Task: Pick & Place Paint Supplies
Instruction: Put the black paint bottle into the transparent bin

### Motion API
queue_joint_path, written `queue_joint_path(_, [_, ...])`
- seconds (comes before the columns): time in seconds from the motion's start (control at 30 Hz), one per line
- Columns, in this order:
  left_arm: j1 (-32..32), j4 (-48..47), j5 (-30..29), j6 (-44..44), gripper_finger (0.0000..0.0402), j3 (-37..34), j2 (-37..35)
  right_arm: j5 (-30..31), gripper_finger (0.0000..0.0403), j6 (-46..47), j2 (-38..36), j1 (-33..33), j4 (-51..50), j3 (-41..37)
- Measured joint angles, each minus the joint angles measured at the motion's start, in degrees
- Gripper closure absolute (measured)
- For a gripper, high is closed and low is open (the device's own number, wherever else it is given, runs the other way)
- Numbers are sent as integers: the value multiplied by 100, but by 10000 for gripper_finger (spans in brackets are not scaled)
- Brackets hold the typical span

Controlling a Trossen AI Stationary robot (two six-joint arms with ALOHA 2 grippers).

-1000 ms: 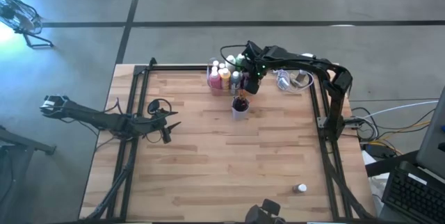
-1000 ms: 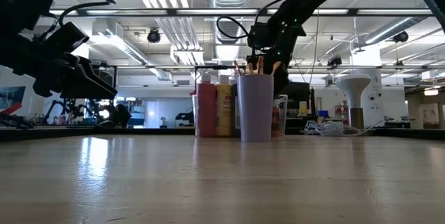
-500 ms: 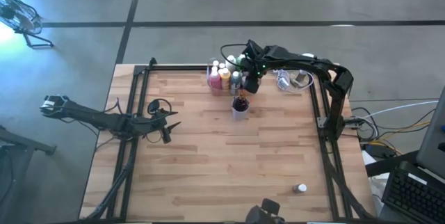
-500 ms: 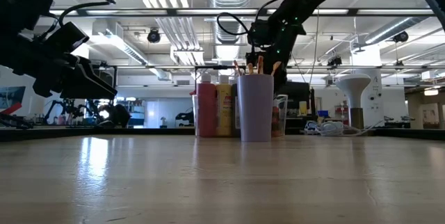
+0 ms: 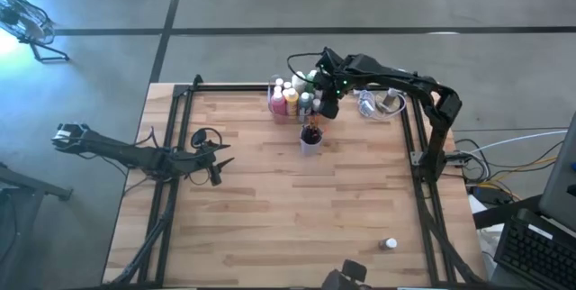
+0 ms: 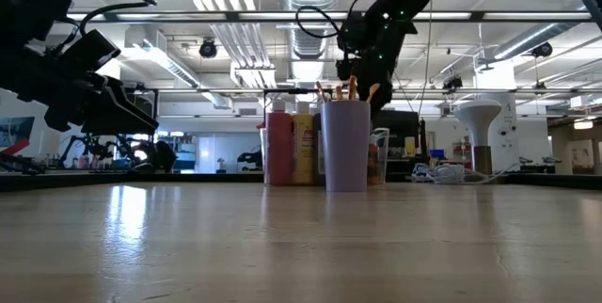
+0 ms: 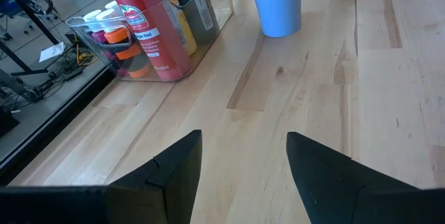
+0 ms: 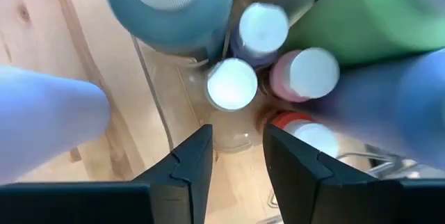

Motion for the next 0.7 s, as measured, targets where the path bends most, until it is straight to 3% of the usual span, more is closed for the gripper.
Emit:
queue_joint_path(0.37, [2,1,1,0,186,1,0,108,255,203,-915,411,-1341,291])
queue_joint_path(0.53, [2,0,1,0,186,0,0,226,262,803,-1717,1059,-2151,291])
queue_joint_path(0.7, [2,0,1,0,186,1,0,248,280,2022,-2544,2123,-2514,289])
